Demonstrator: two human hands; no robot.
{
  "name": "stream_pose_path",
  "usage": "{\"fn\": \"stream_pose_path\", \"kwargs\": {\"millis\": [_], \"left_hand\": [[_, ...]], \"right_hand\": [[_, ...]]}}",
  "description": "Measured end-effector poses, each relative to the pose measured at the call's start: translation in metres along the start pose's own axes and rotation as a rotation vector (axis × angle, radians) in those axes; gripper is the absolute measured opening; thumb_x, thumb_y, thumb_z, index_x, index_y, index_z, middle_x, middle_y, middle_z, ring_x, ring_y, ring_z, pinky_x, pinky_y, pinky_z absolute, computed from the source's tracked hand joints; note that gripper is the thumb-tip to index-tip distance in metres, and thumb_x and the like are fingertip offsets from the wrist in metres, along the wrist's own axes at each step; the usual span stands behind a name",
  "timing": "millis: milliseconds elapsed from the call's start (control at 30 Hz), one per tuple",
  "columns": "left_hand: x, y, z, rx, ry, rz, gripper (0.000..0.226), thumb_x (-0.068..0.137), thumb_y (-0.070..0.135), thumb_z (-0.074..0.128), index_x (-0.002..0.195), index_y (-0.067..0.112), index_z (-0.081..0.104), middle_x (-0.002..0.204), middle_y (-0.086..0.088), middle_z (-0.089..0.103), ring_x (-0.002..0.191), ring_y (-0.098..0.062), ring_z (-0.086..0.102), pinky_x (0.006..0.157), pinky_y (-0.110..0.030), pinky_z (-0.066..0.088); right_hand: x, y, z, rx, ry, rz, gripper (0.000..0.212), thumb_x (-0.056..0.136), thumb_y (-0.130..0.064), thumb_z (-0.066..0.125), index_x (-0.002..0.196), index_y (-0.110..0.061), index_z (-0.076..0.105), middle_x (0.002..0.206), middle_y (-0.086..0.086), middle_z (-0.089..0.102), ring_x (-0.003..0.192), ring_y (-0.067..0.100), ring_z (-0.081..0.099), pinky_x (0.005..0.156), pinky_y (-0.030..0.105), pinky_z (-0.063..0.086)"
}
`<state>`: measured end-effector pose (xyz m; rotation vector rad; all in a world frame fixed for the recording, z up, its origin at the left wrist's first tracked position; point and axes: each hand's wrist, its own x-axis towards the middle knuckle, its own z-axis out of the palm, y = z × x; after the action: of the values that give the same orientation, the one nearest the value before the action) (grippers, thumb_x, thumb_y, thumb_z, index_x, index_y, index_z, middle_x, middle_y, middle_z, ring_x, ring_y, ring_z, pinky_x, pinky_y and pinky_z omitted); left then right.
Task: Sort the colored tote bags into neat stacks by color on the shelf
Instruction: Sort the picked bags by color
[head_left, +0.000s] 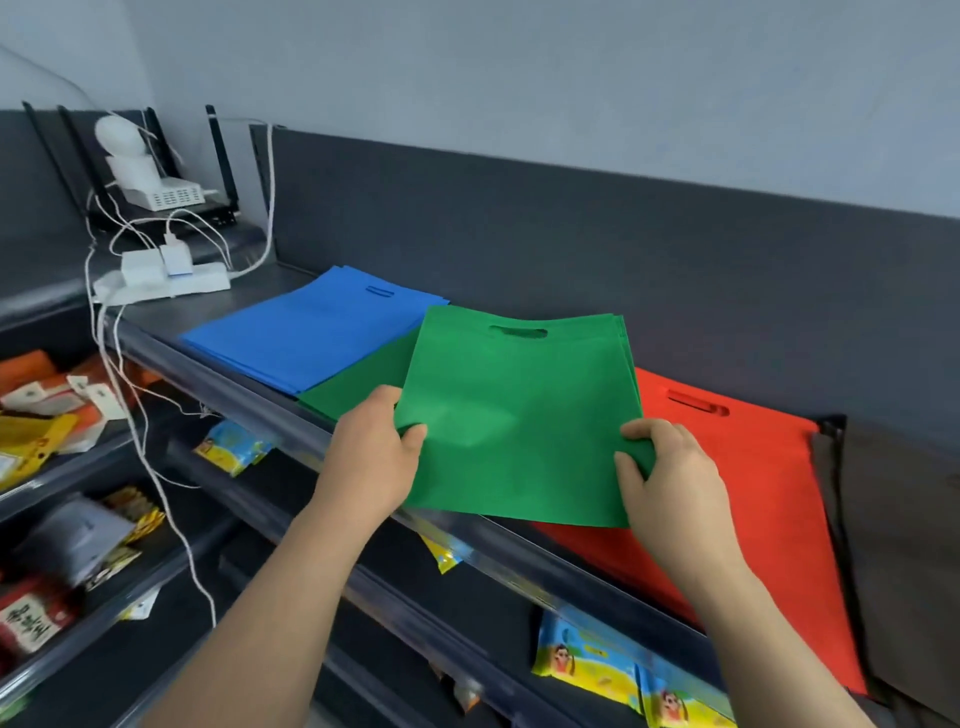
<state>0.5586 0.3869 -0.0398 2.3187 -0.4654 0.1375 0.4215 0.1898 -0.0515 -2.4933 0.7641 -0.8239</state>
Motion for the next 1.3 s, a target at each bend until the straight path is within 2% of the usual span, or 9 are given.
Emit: {"fn": "stream_pose_path", "kwargs": {"millis": [267,467,600,733,967,1100,1300], "left_hand": [[0.081,-0.051,-0.005,0.042,-0.125,0.044,0.053,0.091,0.02,0.061,0.14,0.01,0.041,0.137,-0.012,0.05,0.124,-0.026,0.048,0.101,-0.035,0.039],[0.121,-0.074,-0.009,0.122,-0.234,0.133,0.051,0.092,0.019,0.058,0.139,0.01,0.039,0.135,-0.01,0.049,0.121,-0.025,0.049,0.098,-0.035,0.041],[0.132,-0.084,-0.008,0.187,-0.273,0.212,0.046,0.094,0.018,0.056,0.137,0.008,0.042,0.129,-0.011,0.05,0.112,-0.027,0.054,0.093,-0.036,0.044],[0.137,-0.09,-0.009,0.26,-0.262,0.301,0.036,0.095,0.019,0.054,0.129,0.007,0.049,0.12,-0.011,0.053,0.11,-0.028,0.049,0.09,-0.036,0.042],[0.138,-0.089,-0.009,0.328,-0.207,0.429,0.034,0.094,0.019,0.053,0.127,0.009,0.053,0.126,-0.007,0.053,0.113,-0.027,0.045,0.094,-0.035,0.041],[0.122,-0.07,-0.008,0.192,-0.203,0.537,0.038,0.094,0.027,0.052,0.128,0.011,0.054,0.124,-0.005,0.058,0.112,-0.024,0.05,0.095,-0.035,0.041],[0.08,-0.03,0.005,0.065,-0.237,0.718,0.036,0.094,0.029,0.051,0.126,0.013,0.056,0.118,-0.001,0.061,0.109,-0.019,0.053,0.094,-0.031,0.043]], "right_hand": [[0.015,-0.047,0.053,-0.093,-0.008,0.147,0.025,0.087,-0.019,0.061,0.112,-0.016,0.059,0.111,0.001,0.059,0.094,0.024,0.059,0.076,0.033,0.044],[0.012,-0.077,0.073,-0.218,-0.047,0.308,0.031,0.088,-0.033,0.059,0.116,-0.019,0.058,0.113,0.0,0.058,0.095,0.023,0.059,0.074,0.03,0.043],[0.006,-0.089,0.083,-0.312,-0.067,0.368,0.035,0.089,-0.042,0.055,0.117,-0.021,0.055,0.11,0.001,0.057,0.094,0.024,0.059,0.075,0.031,0.046],[0.002,-0.098,0.089,-0.449,-0.067,0.373,0.037,0.09,-0.048,0.049,0.118,-0.024,0.055,0.105,0.003,0.059,0.094,0.026,0.058,0.079,0.033,0.044],[0.0,-0.103,0.087,-0.596,-0.072,0.377,0.048,0.087,-0.059,0.046,0.122,-0.027,0.055,0.114,0.004,0.054,0.107,0.026,0.049,0.089,0.036,0.039],[-0.004,-0.1,0.072,-0.518,0.022,0.348,0.051,0.085,-0.051,0.055,0.127,-0.022,0.056,0.128,0.005,0.054,0.114,0.028,0.049,0.095,0.039,0.038],[-0.03,-0.081,0.036,-0.429,0.122,0.365,0.042,0.089,-0.031,0.059,0.124,-0.008,0.059,0.13,0.007,0.057,0.116,0.029,0.053,0.094,0.036,0.042]]}}
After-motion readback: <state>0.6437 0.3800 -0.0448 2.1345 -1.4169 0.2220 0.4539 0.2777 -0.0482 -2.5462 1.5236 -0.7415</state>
